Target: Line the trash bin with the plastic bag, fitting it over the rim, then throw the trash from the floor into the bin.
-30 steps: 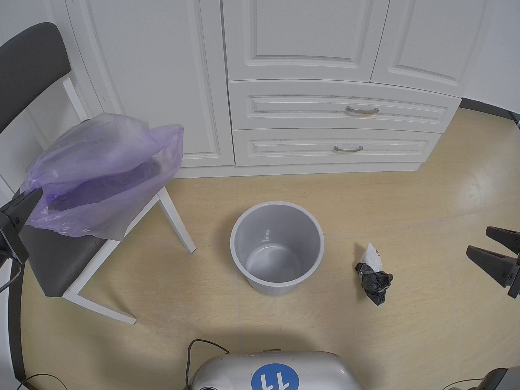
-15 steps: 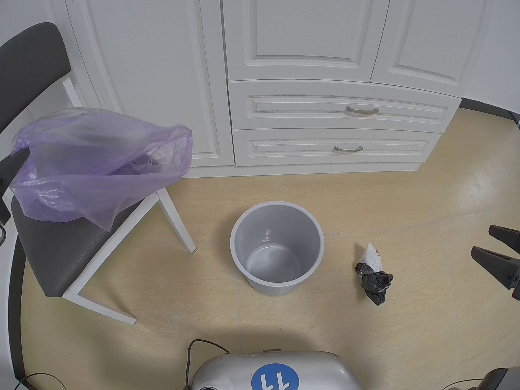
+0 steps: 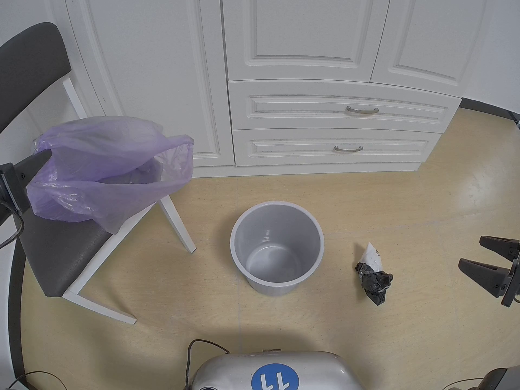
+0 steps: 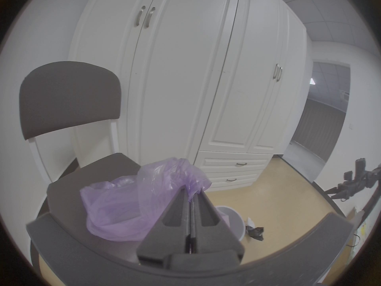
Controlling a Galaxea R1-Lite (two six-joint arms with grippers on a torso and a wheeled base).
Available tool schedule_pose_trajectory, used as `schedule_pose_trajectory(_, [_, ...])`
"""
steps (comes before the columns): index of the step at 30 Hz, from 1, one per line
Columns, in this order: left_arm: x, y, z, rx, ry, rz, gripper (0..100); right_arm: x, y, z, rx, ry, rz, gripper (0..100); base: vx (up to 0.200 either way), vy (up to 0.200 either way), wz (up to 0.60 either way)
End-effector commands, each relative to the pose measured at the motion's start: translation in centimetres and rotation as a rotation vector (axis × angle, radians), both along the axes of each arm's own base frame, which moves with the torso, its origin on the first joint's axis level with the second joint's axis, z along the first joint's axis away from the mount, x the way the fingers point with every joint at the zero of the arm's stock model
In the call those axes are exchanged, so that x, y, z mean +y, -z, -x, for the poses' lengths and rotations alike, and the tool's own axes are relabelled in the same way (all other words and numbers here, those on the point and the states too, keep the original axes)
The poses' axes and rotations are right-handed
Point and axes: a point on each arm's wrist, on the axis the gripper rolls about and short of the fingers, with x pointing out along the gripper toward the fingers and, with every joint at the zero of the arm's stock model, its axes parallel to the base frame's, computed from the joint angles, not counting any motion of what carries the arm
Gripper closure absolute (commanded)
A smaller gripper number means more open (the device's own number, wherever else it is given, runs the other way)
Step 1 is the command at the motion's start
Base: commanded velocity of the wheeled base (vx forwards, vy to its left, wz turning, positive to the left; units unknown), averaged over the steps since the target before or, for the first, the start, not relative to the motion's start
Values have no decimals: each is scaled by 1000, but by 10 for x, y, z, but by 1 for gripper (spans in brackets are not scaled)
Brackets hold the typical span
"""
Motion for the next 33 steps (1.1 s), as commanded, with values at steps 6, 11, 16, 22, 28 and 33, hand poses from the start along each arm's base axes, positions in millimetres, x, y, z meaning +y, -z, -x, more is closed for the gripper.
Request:
schedule_pose_trajectory(6, [-20, -18, 16, -68, 160, 115, 100, 25, 8, -22, 114, -83, -48, 0, 0, 0, 0])
schedule_pose_trajectory(11, [-33, -29, 26, -86, 238, 190, 100, 50, 3, -44, 117, -128, -105, 0, 0, 0, 0])
schedule_pose_trajectory(16, [-48, -25, 31, -58, 309, 201, 100, 79, 12, -68, 150, -89, -124, 0, 0, 0, 0])
schedule_pose_trajectory(22, [-55, -20, 41, -51, 401, 197, 100, 94, 19, -82, 129, -51, -153, 0, 0, 0, 0])
schedule_pose_trajectory(28, [-60, -11, 45, -46, 445, 143, 100, 107, 31, -87, 174, -77, -118, 0, 0, 0, 0])
schedule_pose_trajectory(33, [-63, -10, 50, -95, 496, 148, 100, 117, 49, -97, 235, -74, -66, 0, 0, 0, 0])
